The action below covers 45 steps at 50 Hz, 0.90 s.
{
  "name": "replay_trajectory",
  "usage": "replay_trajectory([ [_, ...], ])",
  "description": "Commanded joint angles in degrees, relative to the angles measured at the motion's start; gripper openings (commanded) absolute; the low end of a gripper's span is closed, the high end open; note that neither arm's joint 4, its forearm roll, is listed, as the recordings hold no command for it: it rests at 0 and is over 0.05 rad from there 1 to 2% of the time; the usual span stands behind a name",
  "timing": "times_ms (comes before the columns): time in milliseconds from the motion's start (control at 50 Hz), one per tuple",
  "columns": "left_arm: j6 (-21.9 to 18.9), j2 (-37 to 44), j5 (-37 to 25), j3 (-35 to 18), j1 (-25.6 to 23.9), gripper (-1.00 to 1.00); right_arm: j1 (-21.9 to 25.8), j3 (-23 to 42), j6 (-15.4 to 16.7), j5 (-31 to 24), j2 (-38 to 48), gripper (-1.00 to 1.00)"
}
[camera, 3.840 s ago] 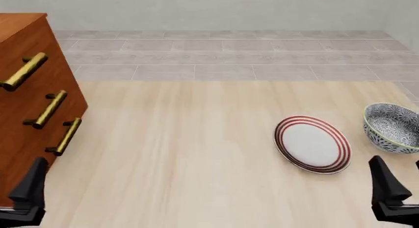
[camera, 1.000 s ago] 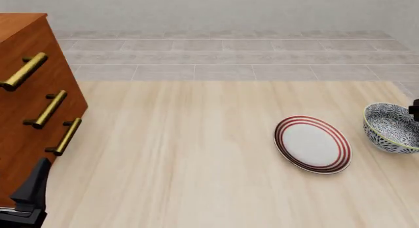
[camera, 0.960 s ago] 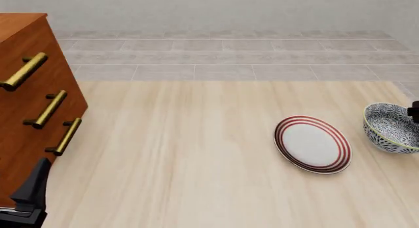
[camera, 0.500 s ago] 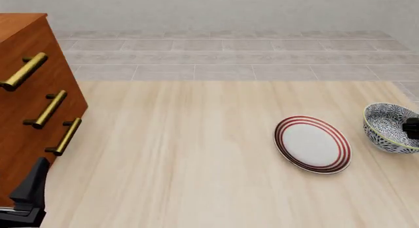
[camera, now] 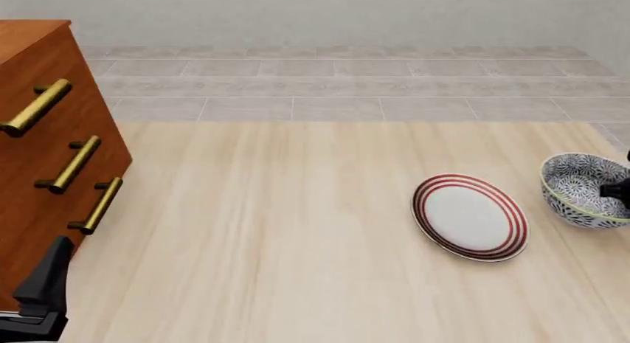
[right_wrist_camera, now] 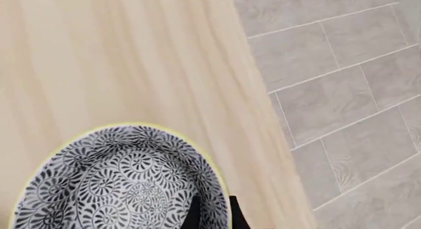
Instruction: Put the bowl on top of the cabinet.
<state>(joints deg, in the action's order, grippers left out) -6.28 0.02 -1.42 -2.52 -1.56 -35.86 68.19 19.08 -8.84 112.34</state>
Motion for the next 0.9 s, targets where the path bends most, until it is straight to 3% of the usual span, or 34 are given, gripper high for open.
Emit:
replay_trajectory([
  [20,0.11,0.0,-0.03,-0.09,0.01,1.0,2.82,-1.7,1.42,-1.46,-0.14,-1.0],
  [260,0.0,0.0,0.15,0.06,-0.17,1.0,4.93,-3.6,-1.67,-2.36,-8.08,-1.0],
  [900,-0.16,-0.01,-1.02,-1.54,-1.21,1.0,7.31,-4.62,-4.46,-4.69,-25.25,-1.0],
])
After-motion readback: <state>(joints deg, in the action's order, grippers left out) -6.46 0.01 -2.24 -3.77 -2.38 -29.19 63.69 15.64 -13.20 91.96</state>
